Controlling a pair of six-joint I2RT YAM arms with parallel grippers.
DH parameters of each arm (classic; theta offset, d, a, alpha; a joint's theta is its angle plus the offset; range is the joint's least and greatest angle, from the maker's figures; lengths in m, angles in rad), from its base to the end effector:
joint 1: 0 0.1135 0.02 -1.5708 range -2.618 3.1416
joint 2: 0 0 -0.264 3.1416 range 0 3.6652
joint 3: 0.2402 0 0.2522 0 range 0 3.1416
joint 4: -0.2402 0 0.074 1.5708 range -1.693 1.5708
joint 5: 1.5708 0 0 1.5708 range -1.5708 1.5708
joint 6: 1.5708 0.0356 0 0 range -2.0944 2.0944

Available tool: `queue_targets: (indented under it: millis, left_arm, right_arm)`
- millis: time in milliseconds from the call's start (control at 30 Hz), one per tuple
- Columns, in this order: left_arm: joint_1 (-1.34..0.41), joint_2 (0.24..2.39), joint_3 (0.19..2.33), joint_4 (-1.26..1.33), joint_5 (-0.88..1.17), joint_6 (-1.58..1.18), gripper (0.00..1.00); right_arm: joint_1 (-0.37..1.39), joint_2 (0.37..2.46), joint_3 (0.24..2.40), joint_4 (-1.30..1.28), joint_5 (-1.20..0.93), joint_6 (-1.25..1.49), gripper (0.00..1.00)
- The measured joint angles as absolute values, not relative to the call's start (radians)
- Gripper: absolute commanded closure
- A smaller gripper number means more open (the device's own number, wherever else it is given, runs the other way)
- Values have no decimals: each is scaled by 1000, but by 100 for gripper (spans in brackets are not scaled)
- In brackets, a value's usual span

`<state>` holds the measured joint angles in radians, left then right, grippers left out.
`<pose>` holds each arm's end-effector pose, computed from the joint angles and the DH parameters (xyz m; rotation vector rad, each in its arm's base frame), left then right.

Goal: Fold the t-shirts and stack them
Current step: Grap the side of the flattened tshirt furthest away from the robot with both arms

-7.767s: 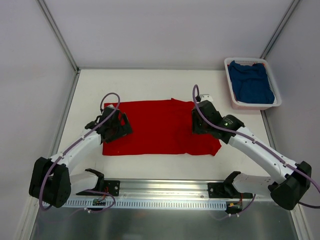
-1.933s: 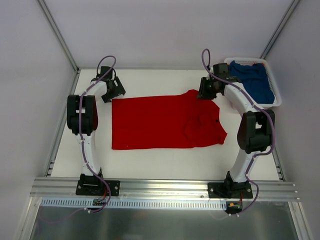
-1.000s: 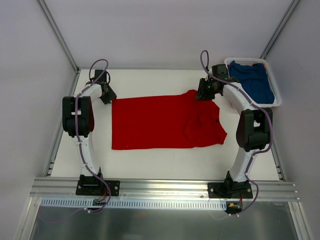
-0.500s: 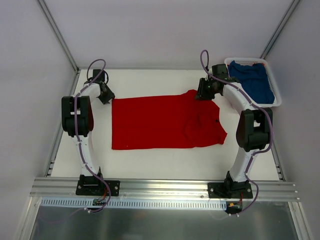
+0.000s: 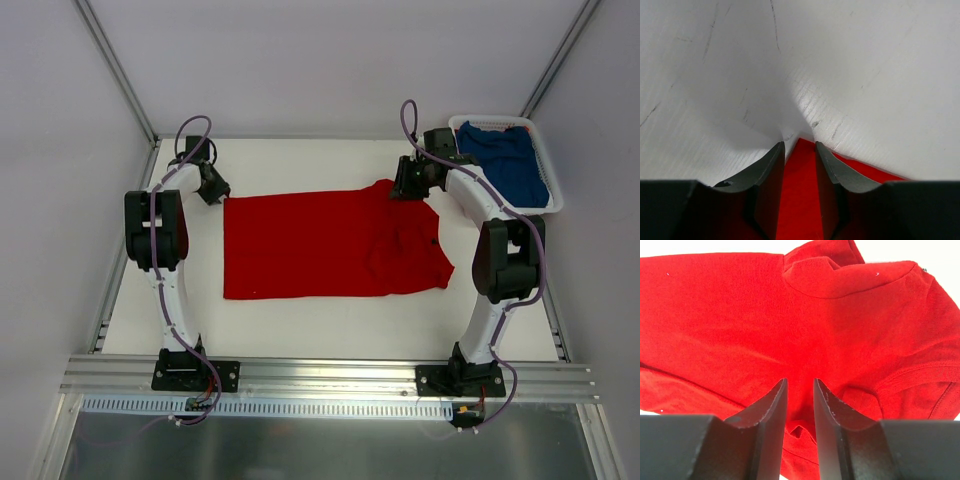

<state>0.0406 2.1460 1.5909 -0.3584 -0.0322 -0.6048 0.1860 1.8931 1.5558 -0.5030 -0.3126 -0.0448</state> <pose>0.4699 0.0202 0.1702 -0.8040 2.3614 -0.1982 0.4172 0.0897 0.2591 -0.4199 2.3669 0.4419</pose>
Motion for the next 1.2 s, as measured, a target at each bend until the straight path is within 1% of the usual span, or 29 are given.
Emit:
queue_targets:
  millis: [67, 233, 300, 333, 533, 667, 800, 933, 1067, 1200]
  left_arm:
    - [41, 2151, 1597, -359, -27, -604, 74]
    - [41, 2159, 1609, -362, -13, -592, 75]
    - [41, 2160, 1610, -364, -2, -591, 77]
    - [41, 2161, 1611, -365, 2, -591, 82]
    - [41, 2169, 1615, -365, 34, -589, 100]
    - [41, 2169, 1615, -364, 46, -588, 100]
    - [41, 2169, 1615, -364, 47, -588, 100]
    - [41, 2169, 1614, -364, 49, -588, 100]
    - [41, 2169, 1614, -364, 49, -588, 100]
    - [41, 2169, 1614, -364, 49, -587, 100]
  right_arm:
    - [186, 1893, 1556, -503, -313, -45, 70]
    - [186, 1893, 1556, -503, -315, -45, 69]
    - [186, 1893, 1556, -503, -315, -45, 69]
    - [186, 1893, 1556, -503, -315, -45, 69]
    - [184, 1893, 1556, -503, -315, -45, 69]
    - [181, 1912, 1581, -513, -317, -45, 68]
    - [169, 1998, 1660, -511, -326, -45, 68]
    - [147, 2101, 1748, -524, -337, -41, 60]
    - [125, 2193, 1864, -542, -350, -42, 56]
    - [109, 2231, 1932, -553, -355, -46, 52]
